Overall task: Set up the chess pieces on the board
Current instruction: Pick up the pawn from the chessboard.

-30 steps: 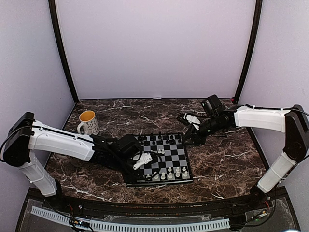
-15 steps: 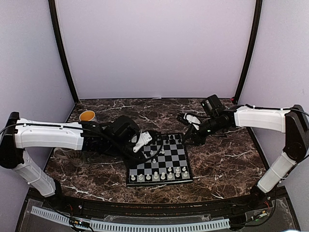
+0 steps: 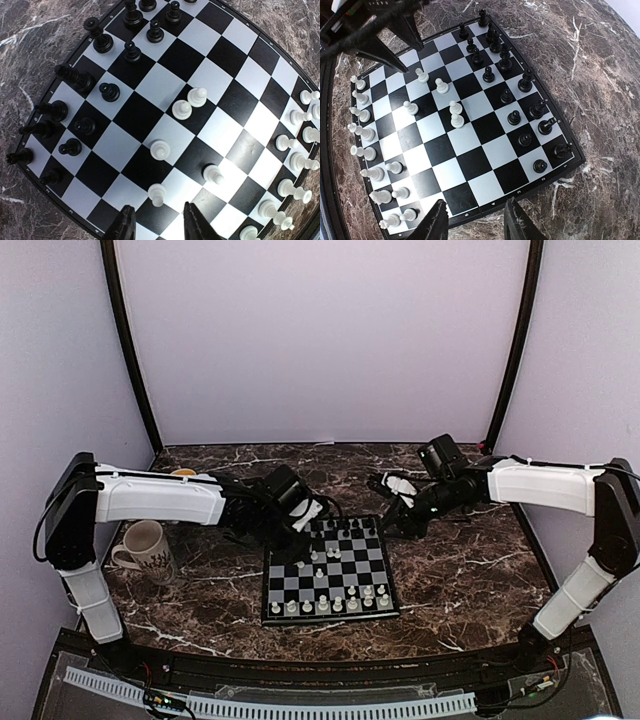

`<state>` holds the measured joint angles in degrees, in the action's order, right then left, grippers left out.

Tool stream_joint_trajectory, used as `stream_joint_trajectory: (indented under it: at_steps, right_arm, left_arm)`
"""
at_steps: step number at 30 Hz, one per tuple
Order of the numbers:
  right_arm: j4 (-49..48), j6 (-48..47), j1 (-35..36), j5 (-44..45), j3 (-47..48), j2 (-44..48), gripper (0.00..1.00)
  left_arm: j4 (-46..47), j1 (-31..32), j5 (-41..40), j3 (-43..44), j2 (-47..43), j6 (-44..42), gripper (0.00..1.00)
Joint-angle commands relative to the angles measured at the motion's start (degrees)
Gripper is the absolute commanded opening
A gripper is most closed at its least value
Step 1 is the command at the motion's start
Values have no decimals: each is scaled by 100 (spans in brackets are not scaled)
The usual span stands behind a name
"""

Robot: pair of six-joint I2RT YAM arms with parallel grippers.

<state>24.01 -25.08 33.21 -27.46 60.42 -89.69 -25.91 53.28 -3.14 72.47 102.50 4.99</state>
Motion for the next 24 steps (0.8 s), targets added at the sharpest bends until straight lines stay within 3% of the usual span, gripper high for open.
stream_joint_trajectory:
  at_steps: [1, 8, 24]
  right_arm:
    - [-63, -97, 10, 95, -13, 206, 39]
    - [-33, -130, 17, 89, 7, 189, 39]
    - [-14, -163, 10, 122, 8, 136, 39]
  left_arm:
    - [-257, -10, 263, 277, 220, 60, 35]
    - [-302, -19, 155, 343, 497, 71, 31]
    - [-594, -19, 143, 411, 485, 51, 2]
